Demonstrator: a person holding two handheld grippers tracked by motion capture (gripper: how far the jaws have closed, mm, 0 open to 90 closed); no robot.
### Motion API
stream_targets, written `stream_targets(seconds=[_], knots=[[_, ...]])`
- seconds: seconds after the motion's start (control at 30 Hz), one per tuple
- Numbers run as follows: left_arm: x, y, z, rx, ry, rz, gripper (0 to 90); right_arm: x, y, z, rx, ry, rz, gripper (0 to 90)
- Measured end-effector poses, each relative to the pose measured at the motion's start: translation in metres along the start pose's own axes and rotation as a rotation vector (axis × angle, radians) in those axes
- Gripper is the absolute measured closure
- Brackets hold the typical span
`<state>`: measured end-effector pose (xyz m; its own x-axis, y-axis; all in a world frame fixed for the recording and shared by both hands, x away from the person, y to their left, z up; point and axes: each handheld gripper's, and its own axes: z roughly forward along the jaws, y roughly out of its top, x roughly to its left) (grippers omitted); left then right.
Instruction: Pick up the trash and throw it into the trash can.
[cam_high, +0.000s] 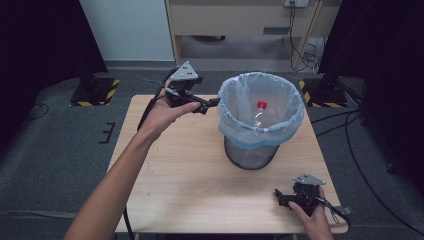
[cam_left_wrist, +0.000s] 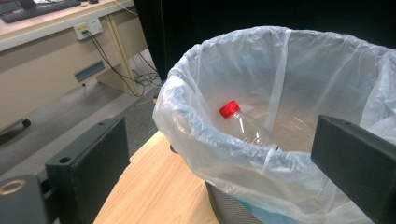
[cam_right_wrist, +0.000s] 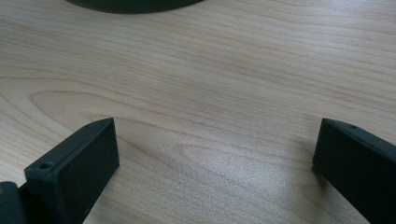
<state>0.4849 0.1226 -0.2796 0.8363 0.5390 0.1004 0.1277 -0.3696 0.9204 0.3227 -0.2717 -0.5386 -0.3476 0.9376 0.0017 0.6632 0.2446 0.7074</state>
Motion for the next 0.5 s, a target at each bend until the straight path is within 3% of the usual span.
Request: stream_targets(seconds=[0.5], knots=[[0.014,-0.034,-0.006,0.048,0.036,-0.035,3.1,0.0,0.0,0.0,0.0,-0.001,0.001,0.3]])
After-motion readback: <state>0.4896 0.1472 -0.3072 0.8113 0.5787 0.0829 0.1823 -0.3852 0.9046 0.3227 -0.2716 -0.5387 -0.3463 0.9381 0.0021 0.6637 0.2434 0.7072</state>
